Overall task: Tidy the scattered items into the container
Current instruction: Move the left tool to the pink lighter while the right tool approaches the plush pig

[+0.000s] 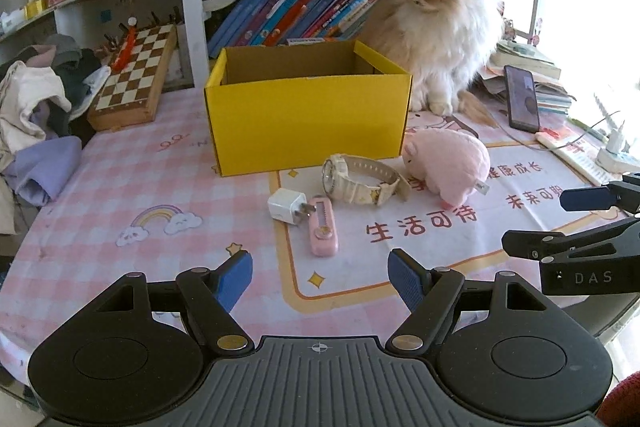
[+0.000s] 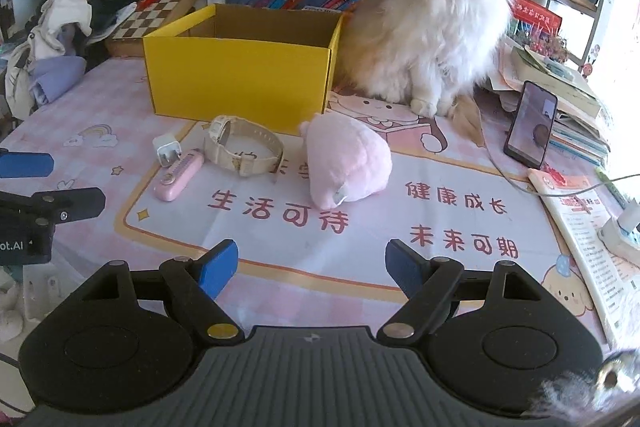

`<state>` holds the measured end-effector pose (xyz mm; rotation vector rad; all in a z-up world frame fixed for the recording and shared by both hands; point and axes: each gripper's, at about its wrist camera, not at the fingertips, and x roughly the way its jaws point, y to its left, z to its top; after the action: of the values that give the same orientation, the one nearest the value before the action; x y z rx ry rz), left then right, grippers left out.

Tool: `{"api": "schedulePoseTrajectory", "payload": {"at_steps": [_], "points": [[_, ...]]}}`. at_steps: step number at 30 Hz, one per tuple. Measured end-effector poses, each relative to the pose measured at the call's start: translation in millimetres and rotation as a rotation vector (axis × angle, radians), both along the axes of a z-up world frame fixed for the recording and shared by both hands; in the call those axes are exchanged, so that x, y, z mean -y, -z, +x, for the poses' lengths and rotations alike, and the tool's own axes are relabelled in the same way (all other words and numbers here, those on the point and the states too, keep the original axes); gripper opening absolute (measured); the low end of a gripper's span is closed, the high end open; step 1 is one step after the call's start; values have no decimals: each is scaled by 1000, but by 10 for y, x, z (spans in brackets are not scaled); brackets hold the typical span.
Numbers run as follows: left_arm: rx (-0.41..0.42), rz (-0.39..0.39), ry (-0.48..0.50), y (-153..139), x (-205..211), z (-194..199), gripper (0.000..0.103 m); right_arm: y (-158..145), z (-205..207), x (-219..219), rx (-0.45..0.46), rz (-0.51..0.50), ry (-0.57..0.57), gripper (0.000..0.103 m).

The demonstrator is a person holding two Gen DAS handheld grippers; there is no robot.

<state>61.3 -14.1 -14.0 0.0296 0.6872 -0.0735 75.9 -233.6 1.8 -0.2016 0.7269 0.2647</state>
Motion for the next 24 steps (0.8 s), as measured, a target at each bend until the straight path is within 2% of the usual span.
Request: {"api": "schedulePoseTrajectory", "payload": {"at_steps": [16, 24], "points": [[-53, 5, 3, 128, 112, 239, 74, 87, 349, 10, -32, -25, -35, 87], [-100, -5, 5, 228, 162, 455, 63, 108, 581, -14, -42, -31, -69, 87]]}}
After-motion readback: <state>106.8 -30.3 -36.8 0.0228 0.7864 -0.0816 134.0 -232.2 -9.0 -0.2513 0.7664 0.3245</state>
